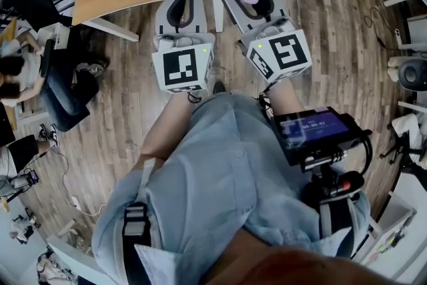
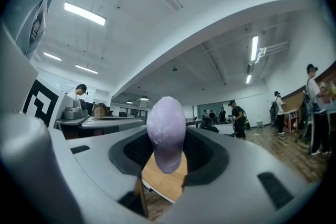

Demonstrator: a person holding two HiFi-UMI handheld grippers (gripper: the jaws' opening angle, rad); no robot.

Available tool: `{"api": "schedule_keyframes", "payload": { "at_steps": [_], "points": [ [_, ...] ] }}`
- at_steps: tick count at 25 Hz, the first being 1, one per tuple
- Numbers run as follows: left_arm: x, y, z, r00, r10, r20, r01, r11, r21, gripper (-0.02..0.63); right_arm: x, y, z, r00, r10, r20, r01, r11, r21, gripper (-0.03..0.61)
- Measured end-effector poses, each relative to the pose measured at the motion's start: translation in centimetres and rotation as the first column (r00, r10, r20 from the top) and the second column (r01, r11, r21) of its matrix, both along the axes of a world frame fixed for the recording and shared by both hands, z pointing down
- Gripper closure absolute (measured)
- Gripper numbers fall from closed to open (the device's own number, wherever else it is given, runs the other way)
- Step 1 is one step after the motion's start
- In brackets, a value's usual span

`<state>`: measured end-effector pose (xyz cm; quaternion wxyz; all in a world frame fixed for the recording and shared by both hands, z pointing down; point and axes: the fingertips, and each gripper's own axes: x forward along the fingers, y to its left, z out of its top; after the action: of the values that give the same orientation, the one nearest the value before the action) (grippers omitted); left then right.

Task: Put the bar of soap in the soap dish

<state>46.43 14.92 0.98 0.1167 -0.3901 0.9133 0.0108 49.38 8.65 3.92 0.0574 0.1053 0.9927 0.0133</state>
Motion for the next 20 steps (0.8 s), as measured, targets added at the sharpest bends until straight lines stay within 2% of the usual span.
{"api": "schedule_keyframes", "payload": {
  "at_steps": [11,17,20],
  "points": [
    [-4.8,-2.3,2.1,0.998,0.026,-0.056,-0.027,1.000,-0.016,0.604,-4.5,-3.0,1.2,0.998,0.040,-0.043,-0.040,0.999,-0.005,0.416],
    [-10.8,-3.7,3.4,0.996,0.007,-0.091,-0.011,0.999,-0.046,0.604,-10.2,-5.3,1.5,0.997,0.050,-0.055,-0.051,0.998,-0.020,0.416],
    [-14.0,-5.0,3.7,0.996,0.002,-0.085,-0.006,0.999,-0.045,0.604,-13.1,-6.4,2.2,0.997,0.043,-0.064,-0.045,0.999,-0.026,0.416]
  ]
}}
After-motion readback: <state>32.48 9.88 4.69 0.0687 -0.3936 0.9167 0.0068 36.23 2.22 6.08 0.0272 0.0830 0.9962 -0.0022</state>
